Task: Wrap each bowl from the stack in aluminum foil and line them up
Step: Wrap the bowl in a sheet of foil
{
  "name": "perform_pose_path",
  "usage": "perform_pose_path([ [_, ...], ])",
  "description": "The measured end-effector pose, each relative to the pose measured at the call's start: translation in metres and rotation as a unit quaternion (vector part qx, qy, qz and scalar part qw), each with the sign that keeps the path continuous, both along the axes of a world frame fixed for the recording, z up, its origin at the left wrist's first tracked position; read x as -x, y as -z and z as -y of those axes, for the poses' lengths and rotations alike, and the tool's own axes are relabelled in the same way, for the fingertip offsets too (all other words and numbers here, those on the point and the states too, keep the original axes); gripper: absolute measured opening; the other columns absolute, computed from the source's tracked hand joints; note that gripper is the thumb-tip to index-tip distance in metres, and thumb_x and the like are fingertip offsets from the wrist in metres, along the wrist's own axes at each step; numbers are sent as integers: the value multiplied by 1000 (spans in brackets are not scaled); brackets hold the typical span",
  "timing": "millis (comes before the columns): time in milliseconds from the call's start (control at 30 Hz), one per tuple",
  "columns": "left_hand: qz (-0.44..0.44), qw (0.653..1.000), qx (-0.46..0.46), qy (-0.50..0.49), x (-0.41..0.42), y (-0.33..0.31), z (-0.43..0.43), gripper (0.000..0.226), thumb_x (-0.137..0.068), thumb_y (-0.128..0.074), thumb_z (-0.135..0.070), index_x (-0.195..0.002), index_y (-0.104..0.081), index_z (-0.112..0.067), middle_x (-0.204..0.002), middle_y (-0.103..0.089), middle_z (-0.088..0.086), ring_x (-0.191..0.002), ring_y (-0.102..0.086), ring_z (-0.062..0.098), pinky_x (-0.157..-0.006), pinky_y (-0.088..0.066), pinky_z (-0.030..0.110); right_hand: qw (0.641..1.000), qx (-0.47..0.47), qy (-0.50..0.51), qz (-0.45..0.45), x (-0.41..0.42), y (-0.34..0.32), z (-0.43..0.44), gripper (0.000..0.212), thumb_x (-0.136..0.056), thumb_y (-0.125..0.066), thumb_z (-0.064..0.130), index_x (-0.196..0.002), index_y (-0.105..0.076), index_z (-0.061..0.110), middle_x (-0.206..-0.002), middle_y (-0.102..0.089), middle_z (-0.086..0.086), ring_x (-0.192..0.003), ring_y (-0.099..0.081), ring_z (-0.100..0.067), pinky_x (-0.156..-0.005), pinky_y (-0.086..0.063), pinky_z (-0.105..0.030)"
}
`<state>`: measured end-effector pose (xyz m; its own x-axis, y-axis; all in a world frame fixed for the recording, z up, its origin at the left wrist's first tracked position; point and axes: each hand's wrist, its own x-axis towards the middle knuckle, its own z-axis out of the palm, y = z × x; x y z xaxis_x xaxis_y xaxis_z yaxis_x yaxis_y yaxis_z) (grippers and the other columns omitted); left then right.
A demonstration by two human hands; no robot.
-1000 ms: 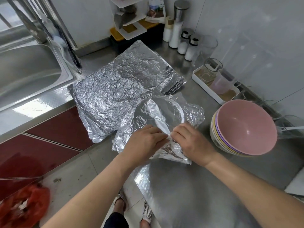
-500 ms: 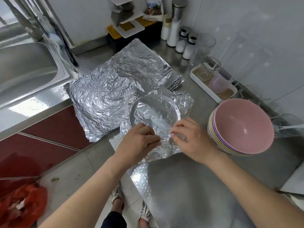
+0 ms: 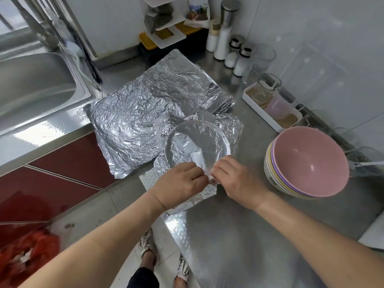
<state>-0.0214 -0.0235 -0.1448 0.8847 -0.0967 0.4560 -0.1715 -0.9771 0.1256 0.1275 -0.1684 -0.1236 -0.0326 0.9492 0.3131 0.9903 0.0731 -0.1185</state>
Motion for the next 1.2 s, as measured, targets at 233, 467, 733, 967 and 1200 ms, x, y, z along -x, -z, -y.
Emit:
perform_pose_path([
  [233, -3, 989, 114, -91, 4, -13, 8, 23, -99, -57, -26, -93, -73, -10, -85, -63, 1, -74, -53, 22, -64, -46, 36, 999, 19, 1, -27, -17, -2, 2, 20, -83, -51, -4, -90, -66, 5, -93, -62, -8, -92, -54, -26, -77, -52, -35],
  [467, -23, 985, 147, -92, 16, -10, 7, 21, -95, -62, -30, -95, -75, -13, -88, -63, 0, -77, -53, 20, -67, -47, 33, 985, 38, 74, -152, -4, -15, 7, 13, -82, -62, 7, -92, -69, 10, -97, -60, 0, -90, -55, -21, -79, -48, -35],
  [733, -22, 995, 86, -51, 9, -7, 1, 24, -95, -60, -30, -89, -75, -11, -80, -64, 2, -69, -56, 21, -61, -49, 33, 996, 29, 44, -67, 10, 1, 3, 9, -80, -73, 7, -86, -67, 10, -89, -61, -3, -84, -54, -22, -69, -49, -32],
  [967, -4, 998, 1, -56, -5, -5, 11, 22, -95, -62, -19, -75, -69, -14, -70, -60, 0, -61, -54, 20, -50, -48, 33, 1000, -14, 20, -2, 3, 2, 3, 24, -90, -43, -2, -81, -65, 5, -84, -60, -9, -79, -54, -27, -69, -50, -36],
  [1200, -21, 991, 90, -94, -7, -16, 18, 29, -93, -54, -33, -89, -74, -13, -84, -63, 1, -76, -56, 22, -63, -50, 36, 995, -3, 71, -70, -23, 1, 15, 23, -80, -59, -8, -97, -70, 3, -103, -62, -10, -100, -55, -30, -84, -51, -40],
])
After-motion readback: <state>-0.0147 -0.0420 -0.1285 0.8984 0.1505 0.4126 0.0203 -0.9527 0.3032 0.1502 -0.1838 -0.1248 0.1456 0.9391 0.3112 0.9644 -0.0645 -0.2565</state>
